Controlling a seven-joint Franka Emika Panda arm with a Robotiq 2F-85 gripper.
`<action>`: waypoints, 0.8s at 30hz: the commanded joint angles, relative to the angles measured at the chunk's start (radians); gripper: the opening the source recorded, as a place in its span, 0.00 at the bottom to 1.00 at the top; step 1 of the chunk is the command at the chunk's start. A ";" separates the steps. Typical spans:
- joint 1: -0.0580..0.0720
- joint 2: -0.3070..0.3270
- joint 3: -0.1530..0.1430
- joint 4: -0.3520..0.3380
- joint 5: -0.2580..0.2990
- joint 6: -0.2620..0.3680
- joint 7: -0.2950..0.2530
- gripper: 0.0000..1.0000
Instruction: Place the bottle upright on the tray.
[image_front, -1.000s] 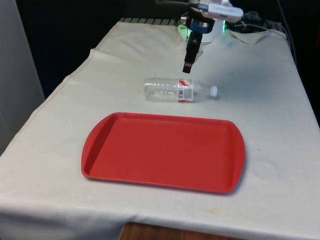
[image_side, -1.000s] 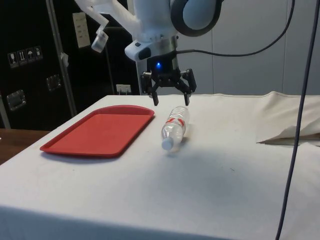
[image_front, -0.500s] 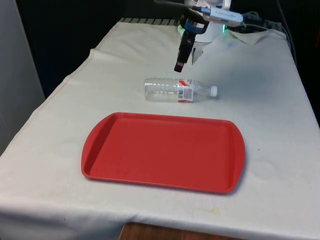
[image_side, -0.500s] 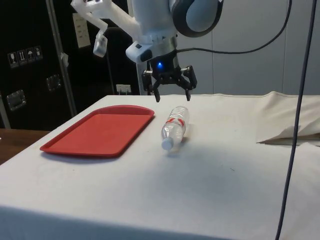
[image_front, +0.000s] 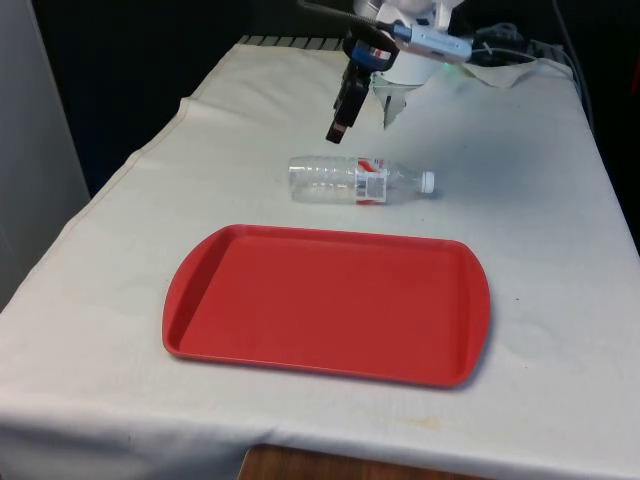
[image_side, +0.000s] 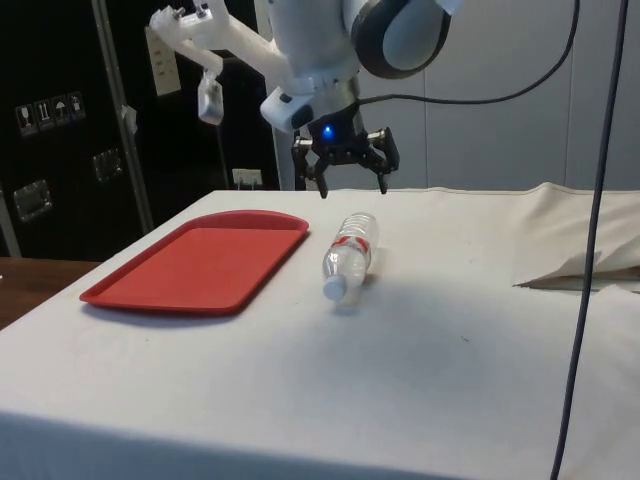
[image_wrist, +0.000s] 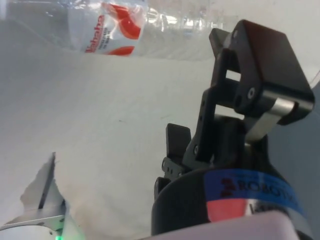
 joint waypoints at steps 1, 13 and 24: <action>0.002 0.004 -0.006 0.007 -0.035 -0.005 0.020 1.00; 0.003 0.004 0.006 0.002 -0.093 -0.033 0.063 1.00; 0.017 0.011 0.050 0.015 -0.194 -0.096 0.195 1.00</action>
